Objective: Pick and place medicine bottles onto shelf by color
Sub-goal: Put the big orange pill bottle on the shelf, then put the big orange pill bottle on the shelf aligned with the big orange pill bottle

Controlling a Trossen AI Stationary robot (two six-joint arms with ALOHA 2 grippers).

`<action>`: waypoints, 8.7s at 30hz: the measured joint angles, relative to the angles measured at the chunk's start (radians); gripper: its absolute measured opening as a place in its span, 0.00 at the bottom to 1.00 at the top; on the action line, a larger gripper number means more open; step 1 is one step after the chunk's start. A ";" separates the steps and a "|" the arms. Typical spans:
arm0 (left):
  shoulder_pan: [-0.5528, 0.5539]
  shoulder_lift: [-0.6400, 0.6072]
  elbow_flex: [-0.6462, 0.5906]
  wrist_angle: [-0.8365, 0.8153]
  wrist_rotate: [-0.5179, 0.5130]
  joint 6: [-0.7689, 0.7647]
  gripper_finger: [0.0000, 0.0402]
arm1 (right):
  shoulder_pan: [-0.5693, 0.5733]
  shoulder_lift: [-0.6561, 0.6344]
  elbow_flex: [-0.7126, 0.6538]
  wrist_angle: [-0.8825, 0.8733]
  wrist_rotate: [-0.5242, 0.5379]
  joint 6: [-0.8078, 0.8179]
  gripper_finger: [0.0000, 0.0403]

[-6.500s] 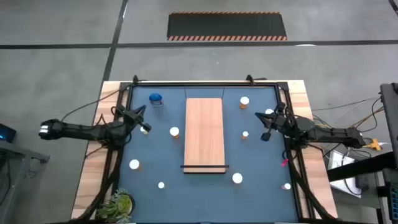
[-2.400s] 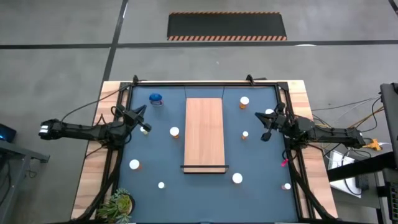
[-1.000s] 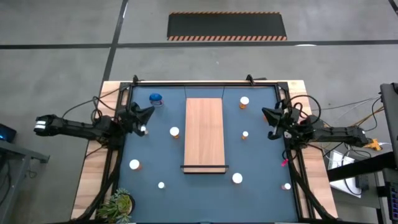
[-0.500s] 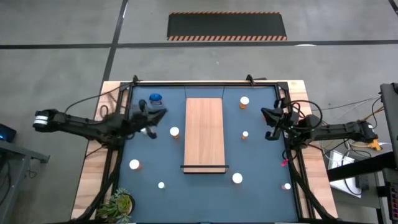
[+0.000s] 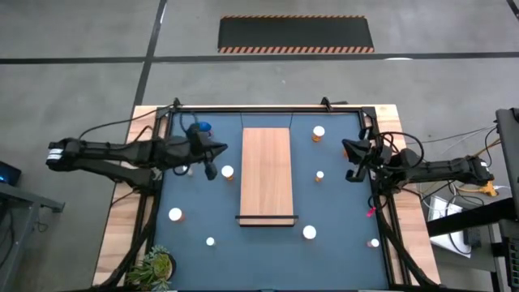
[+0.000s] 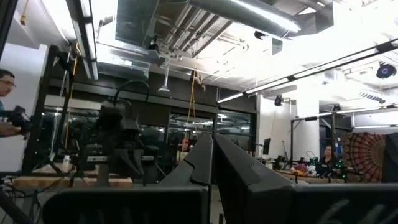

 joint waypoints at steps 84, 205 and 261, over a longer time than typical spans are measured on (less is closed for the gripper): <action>0.124 0.495 0.080 -0.314 0.343 0.131 0.62 | 0.000 -0.001 -0.001 -0.296 0.002 0.119 0.02; 0.367 0.646 0.527 -0.410 0.318 0.476 0.62 | 0.000 -0.001 -0.001 -0.329 0.002 0.198 0.02; 0.241 0.453 0.225 0.054 0.424 0.443 0.01 | 0.000 0.000 -0.001 -0.305 0.002 0.284 0.02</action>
